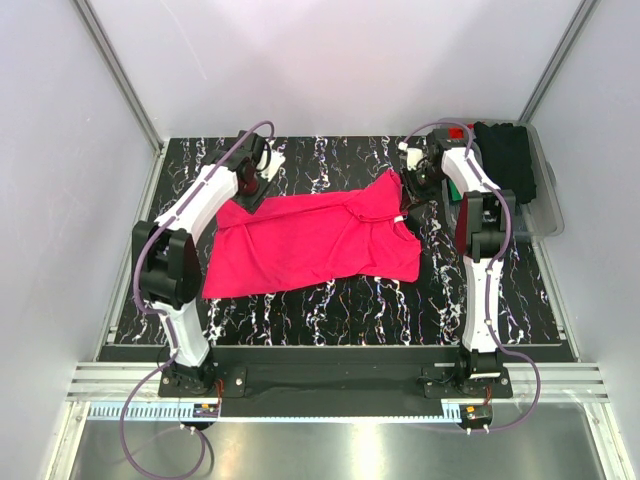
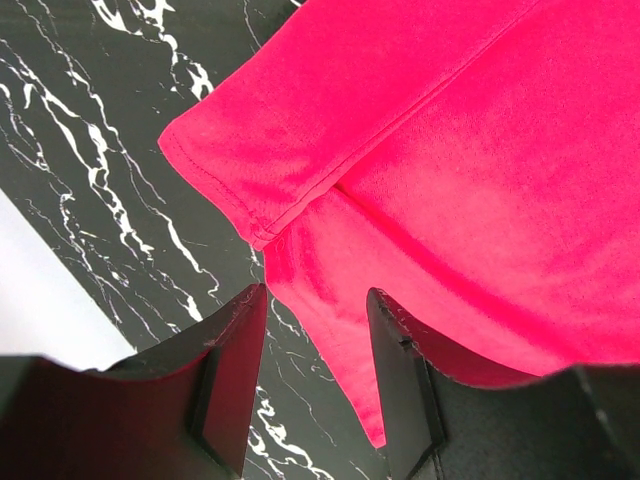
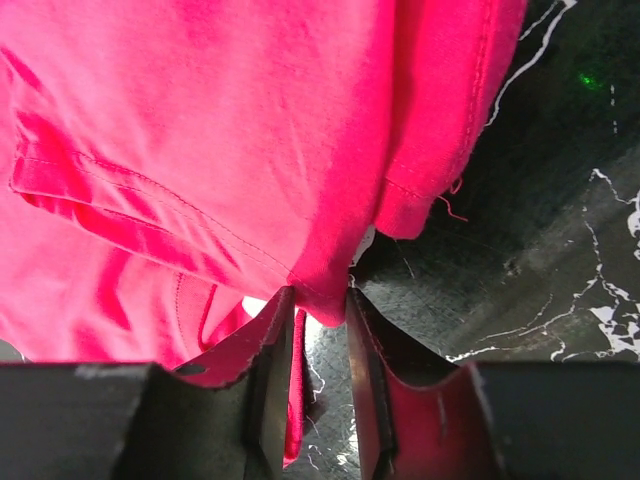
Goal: Fold and stack the t-shirts
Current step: Flatten the tshirt out
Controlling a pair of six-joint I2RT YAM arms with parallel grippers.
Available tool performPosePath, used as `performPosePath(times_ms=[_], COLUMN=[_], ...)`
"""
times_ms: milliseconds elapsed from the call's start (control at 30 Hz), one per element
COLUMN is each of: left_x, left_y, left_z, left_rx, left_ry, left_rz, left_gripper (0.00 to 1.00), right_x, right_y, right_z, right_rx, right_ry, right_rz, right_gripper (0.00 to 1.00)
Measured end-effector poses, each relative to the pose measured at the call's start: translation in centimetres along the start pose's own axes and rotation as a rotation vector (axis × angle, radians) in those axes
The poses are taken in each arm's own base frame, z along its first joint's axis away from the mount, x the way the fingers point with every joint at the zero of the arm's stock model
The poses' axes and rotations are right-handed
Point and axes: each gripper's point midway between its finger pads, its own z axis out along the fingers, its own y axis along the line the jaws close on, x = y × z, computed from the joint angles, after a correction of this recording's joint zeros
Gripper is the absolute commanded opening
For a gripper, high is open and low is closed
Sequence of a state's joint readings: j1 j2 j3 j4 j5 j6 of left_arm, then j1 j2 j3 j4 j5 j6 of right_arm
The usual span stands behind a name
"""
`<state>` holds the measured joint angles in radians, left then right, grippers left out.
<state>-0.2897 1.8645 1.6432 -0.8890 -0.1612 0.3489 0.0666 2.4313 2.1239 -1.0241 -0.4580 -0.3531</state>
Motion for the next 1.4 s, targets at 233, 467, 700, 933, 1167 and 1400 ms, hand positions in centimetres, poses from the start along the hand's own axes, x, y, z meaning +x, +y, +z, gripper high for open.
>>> performPosePath(times_ms=[233,467,700,933,1167,1400], left_x=[0.2,0.4,2.0,4.0,5.0,6.8], left_y=[0.0,0.8,4.8,6.1,5.1,5.5], left_z=[0.5,0.5,1.5,4.1,6.6,8.5], left_rx=[-0.003,-0.03,-0.057,-0.025,0.032,0.054], left_ry=[0.016,0.022,0.04,0.104,0.15,0.202], left_rz=[0.005,0.013,-0.063,-0.017,0.051,0.045], left_gripper=[0.5,0.49,0.35,0.36,0.4,0.4], right_x=[0.1,0.0,-3.6,-8.5,-8.4,-8.1], right_y=[0.1,0.2,1.8,6.2,8.5,8.4], right_z=[0.2,0.1,-4.1,-11.0,-10.8,-10.6], right_rx=[-0.008,-0.007,0.012,0.033,0.016,0.027], right_ry=[0.004,0.004,-0.103,-0.286,-0.271,-0.254], right_rz=[-0.001,0.002,-0.052,-0.178,-0.211,-0.21], right_gripper=[0.13,0.0,0.0,0.0,0.0,0.0])
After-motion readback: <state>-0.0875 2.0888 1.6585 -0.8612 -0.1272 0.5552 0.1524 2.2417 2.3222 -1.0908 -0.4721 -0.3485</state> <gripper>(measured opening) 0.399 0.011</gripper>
